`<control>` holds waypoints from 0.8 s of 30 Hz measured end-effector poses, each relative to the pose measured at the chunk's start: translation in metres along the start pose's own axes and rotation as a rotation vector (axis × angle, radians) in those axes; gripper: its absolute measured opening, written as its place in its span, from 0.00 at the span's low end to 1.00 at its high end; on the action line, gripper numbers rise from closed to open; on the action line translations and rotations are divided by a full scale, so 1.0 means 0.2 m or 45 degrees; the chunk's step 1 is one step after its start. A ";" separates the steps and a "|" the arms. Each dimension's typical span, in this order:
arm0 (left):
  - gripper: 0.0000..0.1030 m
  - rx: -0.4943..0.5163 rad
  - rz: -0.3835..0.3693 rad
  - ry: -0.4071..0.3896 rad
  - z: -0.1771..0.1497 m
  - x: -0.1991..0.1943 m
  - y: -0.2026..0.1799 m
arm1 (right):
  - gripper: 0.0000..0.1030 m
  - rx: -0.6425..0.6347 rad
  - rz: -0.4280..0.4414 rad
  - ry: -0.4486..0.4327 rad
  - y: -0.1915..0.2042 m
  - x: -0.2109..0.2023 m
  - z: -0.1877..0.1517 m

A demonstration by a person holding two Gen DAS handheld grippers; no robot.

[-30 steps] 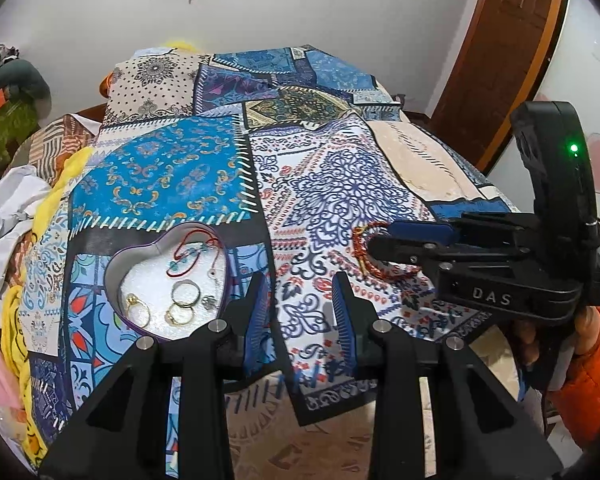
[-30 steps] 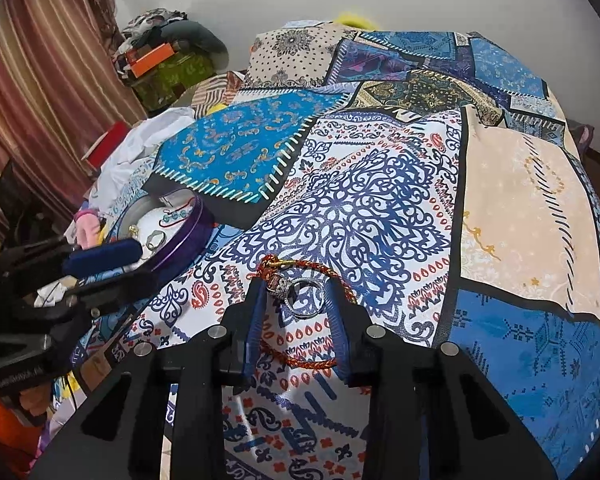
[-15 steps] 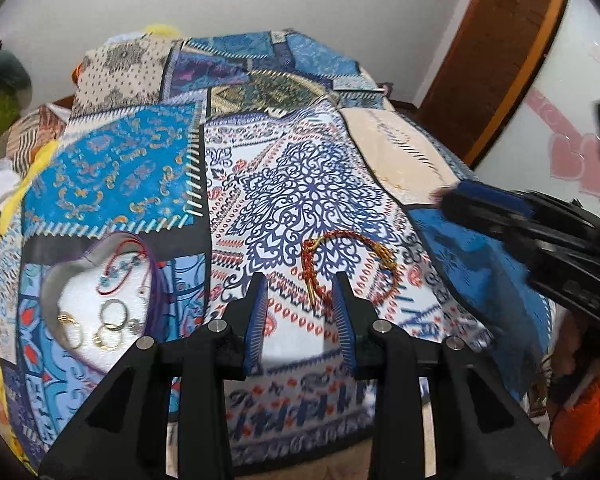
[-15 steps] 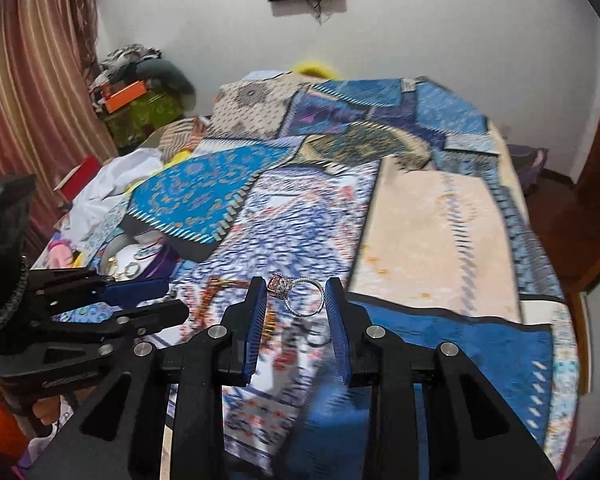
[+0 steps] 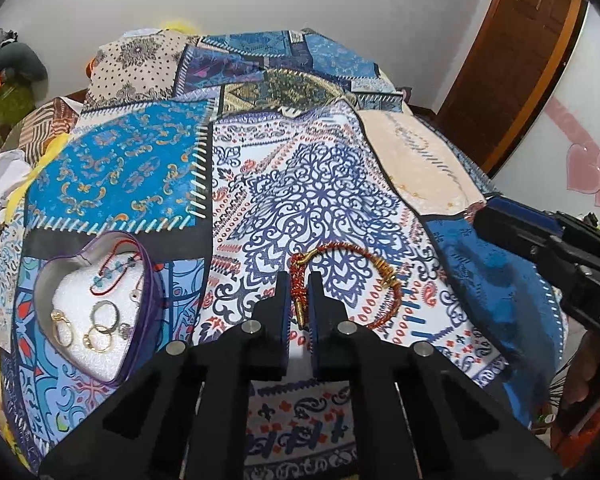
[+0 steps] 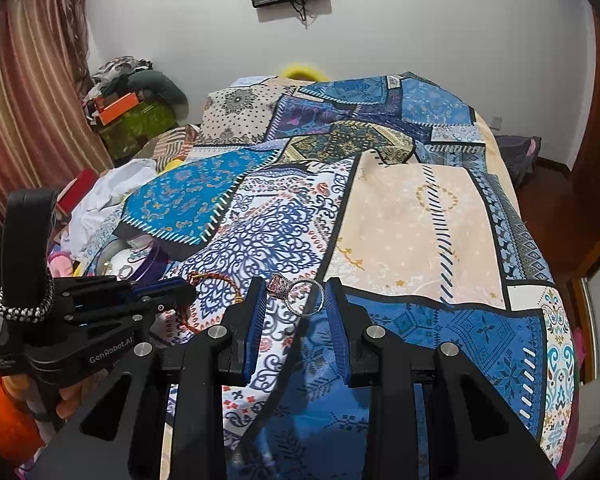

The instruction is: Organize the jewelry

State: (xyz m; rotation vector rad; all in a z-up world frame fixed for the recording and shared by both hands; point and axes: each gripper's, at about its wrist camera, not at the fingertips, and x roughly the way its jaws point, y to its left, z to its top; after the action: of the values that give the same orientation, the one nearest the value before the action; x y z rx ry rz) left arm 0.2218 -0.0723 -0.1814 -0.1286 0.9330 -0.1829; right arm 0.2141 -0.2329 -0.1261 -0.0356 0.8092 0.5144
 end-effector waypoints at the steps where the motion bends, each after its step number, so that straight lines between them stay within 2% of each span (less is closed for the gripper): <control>1: 0.06 0.002 0.001 -0.009 0.00 -0.02 0.00 | 0.27 -0.003 0.003 -0.004 0.01 -0.01 0.00; 11: 0.06 0.031 0.013 -0.171 0.05 -0.30 0.03 | 0.27 -0.052 0.022 -0.062 0.14 -0.09 0.05; 24: 0.06 -0.023 0.068 -0.332 0.03 -0.62 0.24 | 0.27 -0.140 0.064 -0.092 0.40 -0.10 0.12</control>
State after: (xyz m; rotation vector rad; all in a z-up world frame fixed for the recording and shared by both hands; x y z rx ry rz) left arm 0.1594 0.0008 -0.0900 -0.1405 0.6777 -0.1054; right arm 0.1825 -0.1670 -0.0831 -0.0978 0.7120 0.6041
